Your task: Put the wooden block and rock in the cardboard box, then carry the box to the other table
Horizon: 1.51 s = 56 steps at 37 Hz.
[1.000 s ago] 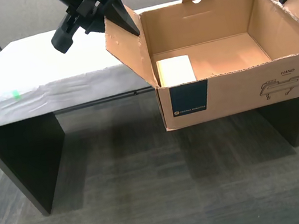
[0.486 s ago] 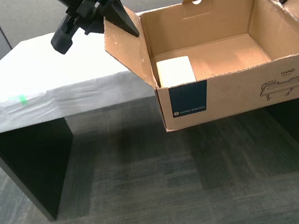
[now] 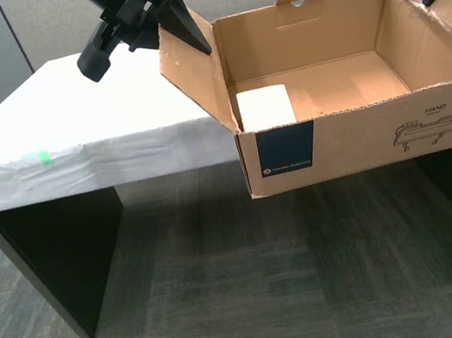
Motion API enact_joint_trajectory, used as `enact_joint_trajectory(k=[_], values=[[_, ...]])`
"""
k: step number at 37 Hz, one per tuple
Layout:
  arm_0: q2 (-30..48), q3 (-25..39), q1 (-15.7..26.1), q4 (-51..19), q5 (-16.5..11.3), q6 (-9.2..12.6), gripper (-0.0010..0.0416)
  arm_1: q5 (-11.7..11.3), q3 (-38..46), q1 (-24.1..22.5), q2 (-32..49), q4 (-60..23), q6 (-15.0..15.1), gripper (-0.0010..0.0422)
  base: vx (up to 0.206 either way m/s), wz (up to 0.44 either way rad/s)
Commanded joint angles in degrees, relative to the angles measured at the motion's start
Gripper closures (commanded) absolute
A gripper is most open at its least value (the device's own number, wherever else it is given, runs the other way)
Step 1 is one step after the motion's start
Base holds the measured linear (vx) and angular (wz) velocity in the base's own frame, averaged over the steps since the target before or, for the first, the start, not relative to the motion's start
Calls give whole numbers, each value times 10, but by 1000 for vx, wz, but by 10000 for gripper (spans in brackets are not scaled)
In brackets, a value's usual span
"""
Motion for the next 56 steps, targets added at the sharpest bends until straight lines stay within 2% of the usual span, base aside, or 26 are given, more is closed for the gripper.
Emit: enact_joint_trajectory(k=[1,21,26,36,44,48,53,56], values=[[0,1,0,2,3,4,406,2,1,0,0,-1,-2,413,135,21],[0,1,0,3,3,4,406,-1,1,0,0,0,-3,413,134,2],[0,1,0,3,3,4,406,0,1,0,0,-5,16,413,136,-10],[0,1,1,6,3,4,406,-1,0,2,-1,-8,34,413,132,-33],[0,1,1,6,3,3,406,-9,0,3,1,-4,29,413,128,-118],[0,1,2,6,3,2,406,-23,0,3,1,-4,28,413,125,-61],[0,1,2,7,3,2,406,-28,0,4,0,-4,6,413,127,-48],[0,1,2,7,3,-1,406,-28,0,4,0,-4,5,413,127,-31]])
